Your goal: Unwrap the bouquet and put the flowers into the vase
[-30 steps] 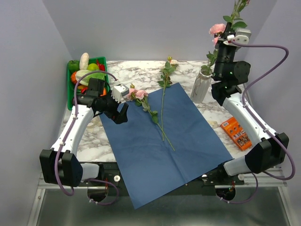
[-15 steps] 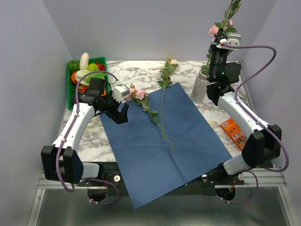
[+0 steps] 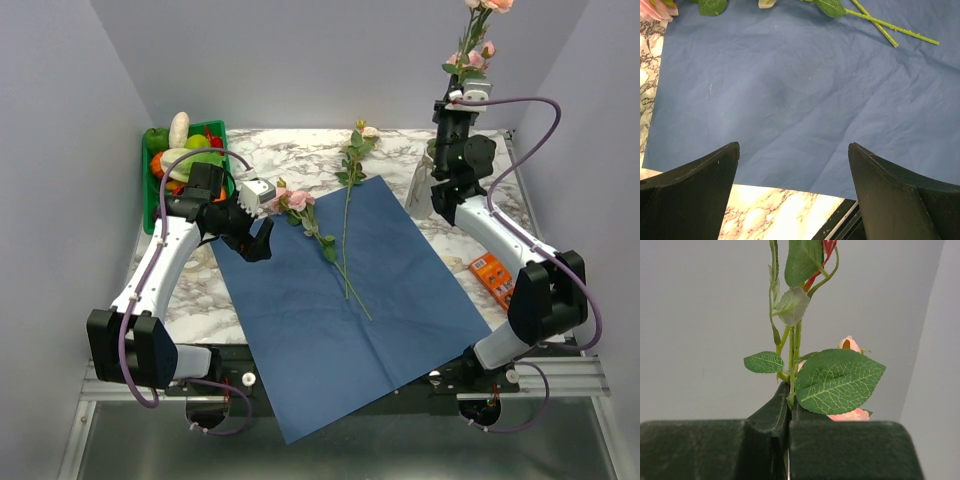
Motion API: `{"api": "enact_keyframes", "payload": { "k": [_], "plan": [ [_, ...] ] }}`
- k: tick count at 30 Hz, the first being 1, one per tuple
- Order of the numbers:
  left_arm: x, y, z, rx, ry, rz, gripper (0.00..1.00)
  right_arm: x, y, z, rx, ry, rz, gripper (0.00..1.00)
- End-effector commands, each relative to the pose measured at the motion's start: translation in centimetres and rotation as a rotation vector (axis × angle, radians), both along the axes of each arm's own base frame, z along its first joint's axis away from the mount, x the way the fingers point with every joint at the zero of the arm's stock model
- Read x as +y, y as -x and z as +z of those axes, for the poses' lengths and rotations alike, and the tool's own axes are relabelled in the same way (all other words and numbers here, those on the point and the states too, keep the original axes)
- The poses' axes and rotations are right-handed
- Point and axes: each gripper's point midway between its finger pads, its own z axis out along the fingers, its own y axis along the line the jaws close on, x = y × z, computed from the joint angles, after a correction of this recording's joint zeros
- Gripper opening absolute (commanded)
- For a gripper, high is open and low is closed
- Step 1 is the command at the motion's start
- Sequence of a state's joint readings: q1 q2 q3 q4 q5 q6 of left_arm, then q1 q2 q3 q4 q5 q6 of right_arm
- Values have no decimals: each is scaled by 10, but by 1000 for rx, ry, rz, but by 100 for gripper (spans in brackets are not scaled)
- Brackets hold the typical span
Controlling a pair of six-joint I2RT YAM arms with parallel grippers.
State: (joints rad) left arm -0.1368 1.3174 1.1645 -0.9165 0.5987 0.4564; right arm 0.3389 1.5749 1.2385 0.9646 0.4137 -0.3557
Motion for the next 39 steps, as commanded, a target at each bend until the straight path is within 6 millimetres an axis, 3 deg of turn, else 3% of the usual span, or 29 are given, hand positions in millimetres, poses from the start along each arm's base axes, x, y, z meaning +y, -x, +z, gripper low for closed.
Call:
{"api": "enact_keyframes", "payload": {
  "k": [1,3,4,6,8,10,13,15,17,22,30,33,34,36,37,39],
  "plan": [
    [0,0,4,-3,11,-8,99,1,3,-7,-7,-7,23,1],
    [1,1,4,-6,10,-8,99,5,3,-20,28,-1,52,1],
    [1,1,3,-7,8,-7,99,9,4,-21,38,9,77,17],
    [2,1,4,-12,6,-5,99,13,7,-32,93,3,114,30],
    [3,1,2,-10,2,0,99,10,16,-31,84,-35,113,48],
    [2,1,3,-9,4,0,99,8,20,-43,98,-44,113,66],
    [1,4,3,-4,13,-5,99,5,31,-45,102,-61,122,77],
    [1,6,3,-8,18,-7,99,1,44,-34,76,-77,132,80],
    [1,7,4,-8,16,-7,99,-4,49,-37,89,-100,120,80],
    [2,9,8,-20,17,-7,99,-19,83,-22,34,-171,121,73],
    [1,13,12,-19,26,-8,99,-13,94,-21,46,-196,175,70],
    [1,15,13,-26,29,-7,99,16,100,-37,123,-163,275,73],
    [1,13,13,-32,30,-1,99,39,106,-44,155,-139,325,75],
    [1,12,11,-28,30,0,99,65,113,-71,261,-83,373,77],
    [1,12,11,-26,32,2,99,89,121,-89,316,-60,414,77],
    [-1,10,13,-24,38,1,99,116,127,-134,450,-17,457,77]
  ]
}}
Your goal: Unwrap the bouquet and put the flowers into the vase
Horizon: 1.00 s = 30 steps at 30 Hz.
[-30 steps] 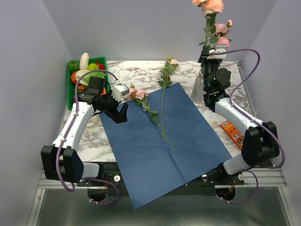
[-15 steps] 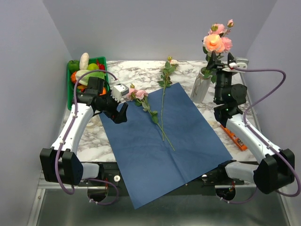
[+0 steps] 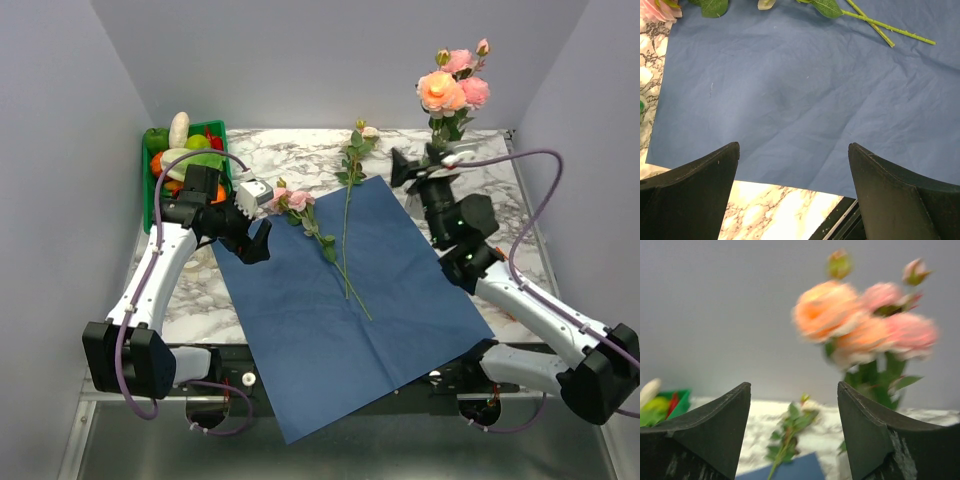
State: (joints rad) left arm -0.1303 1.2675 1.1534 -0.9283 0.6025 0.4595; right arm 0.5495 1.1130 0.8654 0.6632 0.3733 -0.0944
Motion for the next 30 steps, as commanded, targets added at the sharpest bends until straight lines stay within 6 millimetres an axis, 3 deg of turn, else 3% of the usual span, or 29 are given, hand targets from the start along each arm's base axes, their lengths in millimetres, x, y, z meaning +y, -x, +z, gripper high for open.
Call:
{"api": "enact_keyframes", "payload": {
  "k": [1,5,6,7,10,11,12,13,14,15,16,17,18,19,21,24,25,30],
  "plan": [
    [-3,2,5,7,34,2,99,65,21,-107,290,151,145,77],
    [-3,-1,10,-2,40,15,99,101,40,-188,516,130,270,75],
    [-2,-1,10,-5,37,22,99,108,43,-200,551,142,291,74],
    [-2,-3,10,-7,34,26,99,125,48,-224,614,186,336,74],
    [0,-6,9,0,35,45,99,159,55,-246,712,268,451,73],
    [0,-6,9,5,37,47,99,164,58,-281,813,336,463,73],
    [0,-8,10,9,39,50,99,181,49,-267,808,334,495,75],
    [0,-8,11,12,41,51,99,191,52,-273,844,362,542,75],
    [1,-10,13,10,42,56,99,195,52,-299,918,422,552,75],
    [2,-11,12,17,43,67,99,199,53,-305,950,444,564,75],
    [3,-13,14,13,41,73,99,211,45,-297,940,447,580,75],
    [4,-13,14,12,39,78,99,211,45,-303,972,468,574,75],
    [6,-15,17,3,41,85,99,212,42,-322,1014,494,567,75],
    [8,-16,18,1,40,92,99,221,32,-312,995,485,566,75],
    [10,-19,24,-22,41,107,99,222,30,-332,1050,515,562,75],
    [15,-24,30,-41,48,135,99,225,18,-343,1084,509,553,73],
    [18,-25,31,-43,45,144,99,222,16,-357,1119,518,542,73],
    [21,-26,29,-28,45,145,99,226,10,-371,1145,563,540,72]
  ]
}}
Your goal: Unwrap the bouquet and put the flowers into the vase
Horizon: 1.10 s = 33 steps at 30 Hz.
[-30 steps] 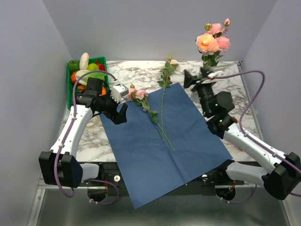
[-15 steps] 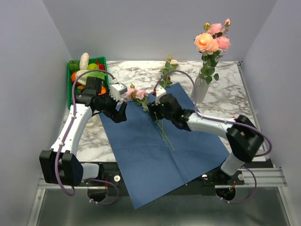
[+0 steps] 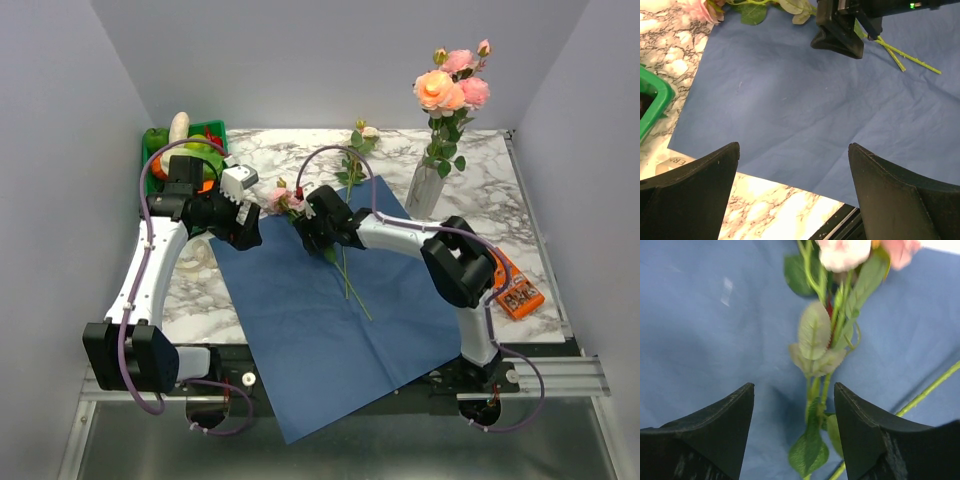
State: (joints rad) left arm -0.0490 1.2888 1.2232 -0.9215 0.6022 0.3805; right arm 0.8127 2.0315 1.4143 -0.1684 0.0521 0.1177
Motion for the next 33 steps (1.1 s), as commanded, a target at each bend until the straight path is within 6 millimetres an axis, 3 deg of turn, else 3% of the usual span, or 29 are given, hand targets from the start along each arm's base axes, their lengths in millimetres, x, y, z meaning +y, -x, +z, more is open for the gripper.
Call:
{"api": "enact_keyframes", "payload": {
  "k": [1,2,8,11,13,16,19,22,23,26,27,29,30,33],
  "plan": [
    [3,-2,9,-15,12,6,99,-2,3,-19,69,67,37,72],
    [3,-1,9,-14,12,5,99,-6,3,-28,83,101,36,72],
    [5,2,7,-13,3,-7,99,0,-4,-30,79,114,47,63],
    [6,4,7,-11,3,-14,99,3,-4,-35,93,115,53,50],
    [7,6,7,-10,0,-16,99,6,-2,-38,104,108,59,35],
    [8,8,6,-15,-4,-19,99,13,-8,-29,91,79,49,10],
    [10,8,8,-20,-5,-13,99,26,-13,-3,68,23,69,1],
    [9,7,16,-32,0,-12,99,33,-22,46,-7,-41,69,1],
    [8,6,18,-37,4,-9,99,34,-24,78,-55,-79,70,1],
    [19,1,33,-65,29,42,99,34,-26,140,-168,-160,78,1],
    [23,-1,40,-81,40,57,99,26,-27,181,-246,-200,58,1],
    [23,1,48,-75,81,57,99,14,-27,225,-357,-240,42,1],
    [24,0,54,-81,90,59,99,1,-17,271,-432,-301,30,1],
    [27,3,62,-77,128,57,99,-26,-3,327,-610,-346,34,1]
  ]
}}
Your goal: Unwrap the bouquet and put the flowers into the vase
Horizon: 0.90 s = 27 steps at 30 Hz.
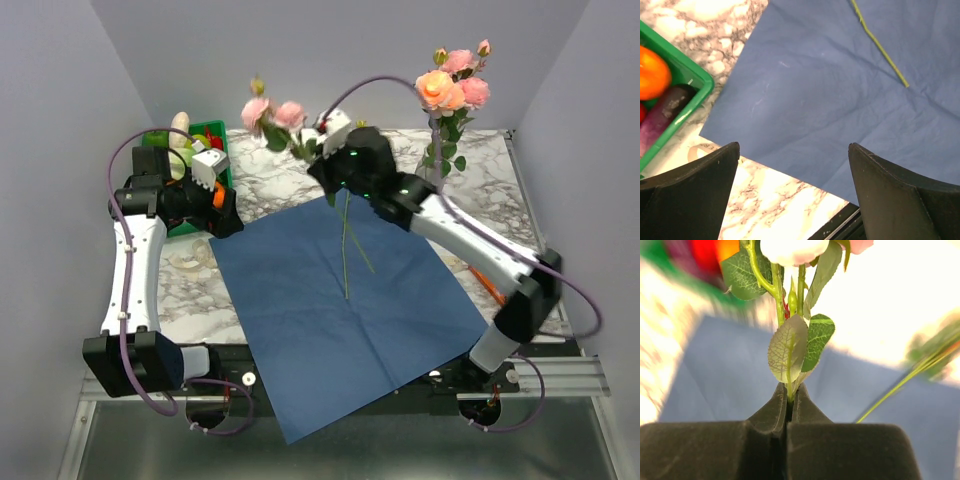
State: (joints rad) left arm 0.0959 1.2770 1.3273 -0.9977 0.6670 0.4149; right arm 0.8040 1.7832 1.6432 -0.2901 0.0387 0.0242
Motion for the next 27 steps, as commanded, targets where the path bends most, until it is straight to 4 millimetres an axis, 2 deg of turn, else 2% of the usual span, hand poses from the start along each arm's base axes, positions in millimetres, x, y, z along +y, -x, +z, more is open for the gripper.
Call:
{"api": "enact_keyframes", "payload": {
  "k": [1,4,5,7,8,10,11,13,14,15,16,17,19,20,22,23,27],
  "plan": [
    [-5,12,26,-16,95,-30,99,-53,27,161,-387,-209,-43,1],
    [-5,12,24,-12,99,-38,99,-85,43,210,-567,-281,-91,1],
    [-5,11,23,-10,101,-39,99,-107,53,240,-651,-314,-135,1],
    [-6,10,19,5,111,-43,99,-129,59,261,-714,-330,-194,1],
    [-6,9,19,5,112,-46,99,-152,60,280,-774,-348,-269,1],
    [-5,5,14,12,111,-38,99,-176,54,285,-816,-357,-347,1],
    [-4,4,12,17,110,-30,99,-203,49,297,-847,-405,-413,1],
    [-2,0,6,29,100,-19,99,-224,37,290,-849,-428,-457,1],
    [-1,-2,5,26,98,-14,99,-245,32,297,-888,-464,-491,1],
    [0,-3,2,31,95,-12,99,-254,30,298,-913,-478,-514,1],
    [1,-3,1,34,93,-11,99,-259,23,289,-921,-471,-525,1],
    [1,-4,-1,37,91,-9,99,-272,24,299,-975,-503,-551,1],
    [1,-4,-2,34,88,-7,99,-280,16,298,-1000,-511,-573,1],
    [3,-5,-2,29,80,-4,99,-291,15,304,-1043,-532,-599,1],
    [4,-6,-2,24,74,-1,99,-295,5,303,-1063,-535,-616,1],
    [5,-6,-2,23,71,2,99,-303,5,311,-1098,-547,-637,1],
    [5,-8,0,15,60,-5,99,-316,-9,318,-1144,-540,-680,1]
  ]
}}
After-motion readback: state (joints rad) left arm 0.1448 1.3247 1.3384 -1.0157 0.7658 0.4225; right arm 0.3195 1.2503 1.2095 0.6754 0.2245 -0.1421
